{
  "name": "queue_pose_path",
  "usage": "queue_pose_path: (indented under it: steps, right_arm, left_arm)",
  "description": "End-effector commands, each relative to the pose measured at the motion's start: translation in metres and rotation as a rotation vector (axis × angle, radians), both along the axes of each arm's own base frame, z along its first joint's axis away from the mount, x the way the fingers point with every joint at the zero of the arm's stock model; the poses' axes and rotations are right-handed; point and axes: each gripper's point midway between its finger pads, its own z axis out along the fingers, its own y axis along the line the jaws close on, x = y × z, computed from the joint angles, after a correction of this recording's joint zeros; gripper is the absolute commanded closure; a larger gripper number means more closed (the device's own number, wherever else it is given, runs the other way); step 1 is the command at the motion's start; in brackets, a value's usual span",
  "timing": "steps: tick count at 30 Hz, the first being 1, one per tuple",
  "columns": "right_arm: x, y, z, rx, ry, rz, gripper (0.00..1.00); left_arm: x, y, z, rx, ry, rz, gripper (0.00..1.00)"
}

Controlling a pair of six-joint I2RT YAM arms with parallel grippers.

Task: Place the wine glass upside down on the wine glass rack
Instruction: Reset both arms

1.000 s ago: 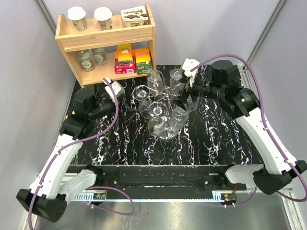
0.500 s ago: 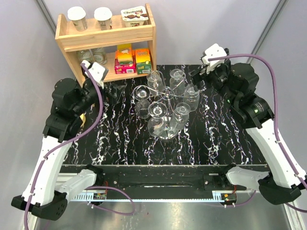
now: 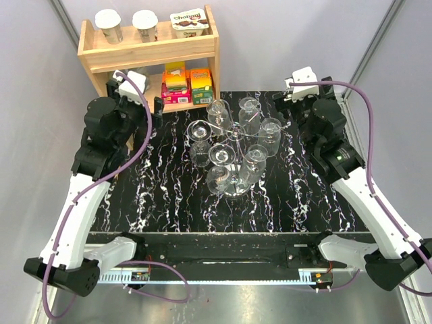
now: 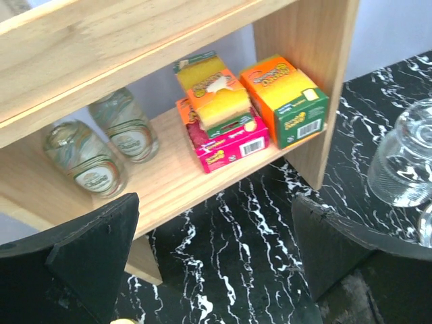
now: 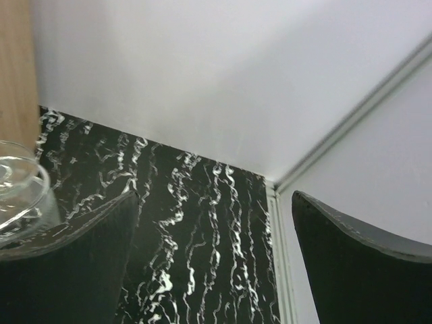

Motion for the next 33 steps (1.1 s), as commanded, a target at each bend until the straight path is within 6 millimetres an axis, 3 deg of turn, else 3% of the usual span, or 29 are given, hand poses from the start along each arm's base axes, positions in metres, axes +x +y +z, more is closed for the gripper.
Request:
queue_pose_path:
  steps: [1,15,20,33]
  right_arm:
    - [-0.004,-0.035,0.02,0.045,-0.111,-0.17,0.01]
    - [0.003,-0.031,0.005,0.066,-0.091,-0.177,0.01]
    - [0.003,-0.033,0.013,0.092,-0.121,-0.189,0.01]
    - [0.004,-0.036,0.009,0.097,-0.118,-0.193,0.01]
  left_arm:
    - [0.006,0.028,0.028,-0.012,-0.113,0.142,0.01]
    - [0.025,0.037,0.006,-0.039,-0.175,0.21,0.01]
    - [0.03,0.034,-0.003,-0.035,-0.176,0.198,0.01]
    - [0.026,0.031,-0.003,-0.038,-0.16,0.176,0.01]
